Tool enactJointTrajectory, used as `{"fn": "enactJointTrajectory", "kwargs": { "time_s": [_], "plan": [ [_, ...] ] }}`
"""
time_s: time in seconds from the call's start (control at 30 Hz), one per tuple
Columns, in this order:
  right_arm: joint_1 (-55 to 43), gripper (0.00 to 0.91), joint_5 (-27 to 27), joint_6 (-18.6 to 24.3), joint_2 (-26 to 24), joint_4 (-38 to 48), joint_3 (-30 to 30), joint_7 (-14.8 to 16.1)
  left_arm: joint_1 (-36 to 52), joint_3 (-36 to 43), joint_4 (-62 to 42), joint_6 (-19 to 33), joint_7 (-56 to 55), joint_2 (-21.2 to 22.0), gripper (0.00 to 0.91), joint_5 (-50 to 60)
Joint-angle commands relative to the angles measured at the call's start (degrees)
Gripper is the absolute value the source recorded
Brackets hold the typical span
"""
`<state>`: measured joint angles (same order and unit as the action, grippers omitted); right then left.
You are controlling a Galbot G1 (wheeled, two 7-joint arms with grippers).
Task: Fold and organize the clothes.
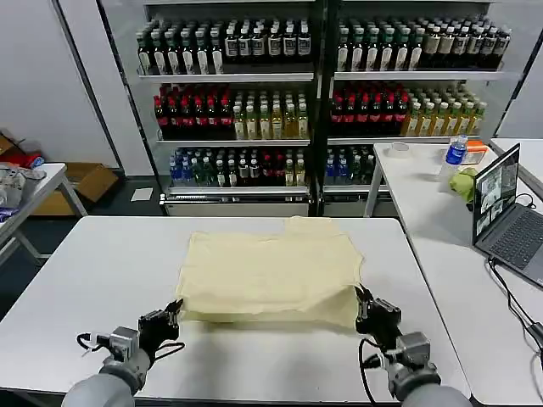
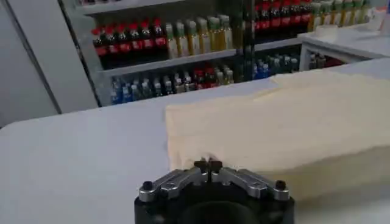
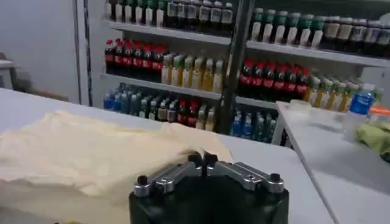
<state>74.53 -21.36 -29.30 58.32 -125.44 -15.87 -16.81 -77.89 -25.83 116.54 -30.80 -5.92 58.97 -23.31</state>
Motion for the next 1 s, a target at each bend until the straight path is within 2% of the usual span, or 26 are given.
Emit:
{"fn": "enactJointTrajectory", "kwargs": {
  "time_s": [0.03, 0.37, 0.4, 0.43, 0.47, 0.5, 0.53, 0.7, 1.0],
  "plan": [
    [-6.5, 0.0, -0.8, -0.3, -0.9, 4.9, 2.0, 0.1, 8.5, 3.2, -6.2, 0.0, 0.0, -0.6, 0.01, -0.2],
    [-9.3, 0.0, 2.0, -0.3, 1.1, 10.1, 4.9, 0.8, 13.6, 7.9, -13.2, 0.0, 0.2, 0.1, 0.01, 2.3],
    [-9.3, 0.04, 2.3, -0.3, 1.4, 10.5, 5.2, 0.8, 13.8, 8.3, -13.8, 0.0, 0.3, 0.3, 0.06, 3.1],
    [-9.4, 0.322, 2.7, -0.2, 1.7, 10.8, 5.4, 0.8, 14.1, 8.6, -14.5, 0.0, 0.2, 0.6, 0.121, 3.6],
    [-9.5, 0.907, 3.0, -0.1, 2.0, 11.2, 5.7, 0.8, 14.2, 8.8, -15.0, 0.0, 0.2, 0.7, 0.584, 3.9],
    [-9.6, 0.907, 3.4, -0.1, 2.4, 11.5, 5.8, 0.7, 14.5, 8.9, -15.4, 0.0, 0.1, 1.0, 0.806, 4.0],
    [-9.6, 0.907, 3.7, -0.2, 2.6, 11.7, 6.2, 0.6, 14.6, 8.9, -15.6, 0.0, 0.0, 1.1, 0.907, 4.0],
    [-8.6, 0.907, 4.7, -0.7, 3.4, 11.6, 6.1, 1.0, 13.6, 7.9, -14.5, -0.2, -0.9, 1.5, 0.907, 4.0],
    [-1.8, 0.907, 4.9, 2.7, 3.8, 7.7, 1.5, 1.3, 5.8, 3.5, -7.7, 0.1, -1.3, 2.3, 0.907, 3.7]
  ]
}}
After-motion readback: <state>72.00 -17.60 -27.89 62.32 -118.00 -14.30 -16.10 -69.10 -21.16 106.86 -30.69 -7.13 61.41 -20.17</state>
